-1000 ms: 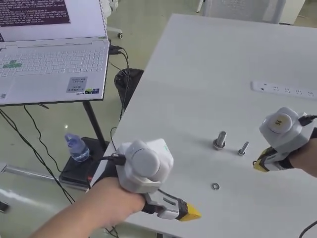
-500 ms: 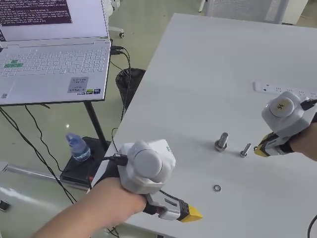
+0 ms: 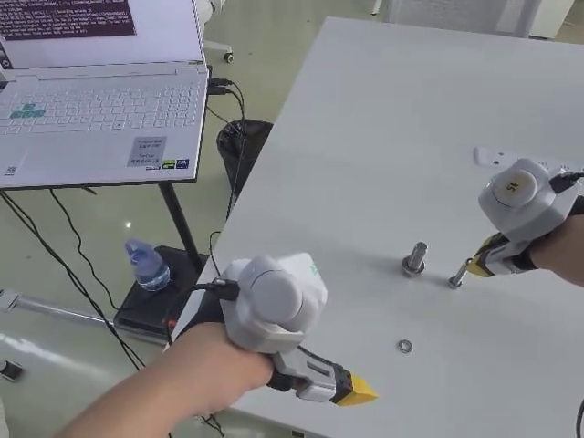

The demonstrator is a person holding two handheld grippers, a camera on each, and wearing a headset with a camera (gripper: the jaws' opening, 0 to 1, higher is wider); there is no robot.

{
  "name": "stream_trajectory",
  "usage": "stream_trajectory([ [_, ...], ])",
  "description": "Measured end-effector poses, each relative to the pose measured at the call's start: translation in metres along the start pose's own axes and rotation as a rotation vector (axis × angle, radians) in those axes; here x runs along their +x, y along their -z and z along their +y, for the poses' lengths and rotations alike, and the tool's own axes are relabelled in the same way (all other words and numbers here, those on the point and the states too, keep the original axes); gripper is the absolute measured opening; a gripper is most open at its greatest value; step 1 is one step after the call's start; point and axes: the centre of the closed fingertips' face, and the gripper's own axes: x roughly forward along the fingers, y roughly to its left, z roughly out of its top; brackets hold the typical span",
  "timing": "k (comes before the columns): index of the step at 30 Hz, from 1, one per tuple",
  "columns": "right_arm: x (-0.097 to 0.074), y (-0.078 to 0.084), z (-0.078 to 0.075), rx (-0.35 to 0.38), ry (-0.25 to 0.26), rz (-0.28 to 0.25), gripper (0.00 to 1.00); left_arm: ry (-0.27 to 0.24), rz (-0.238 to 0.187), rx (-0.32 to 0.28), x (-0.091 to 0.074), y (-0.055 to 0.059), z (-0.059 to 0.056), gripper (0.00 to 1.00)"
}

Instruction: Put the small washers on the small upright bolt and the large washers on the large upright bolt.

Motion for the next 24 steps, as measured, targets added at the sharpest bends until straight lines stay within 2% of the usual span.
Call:
stream_trajectory([
  [24, 0.013, 0.002, -0.002, -0.016, -0.018, 0.036, 0.12, 0.008, -0.009, -0.010, 0.004, -0.003, 0.005, 0.87],
])
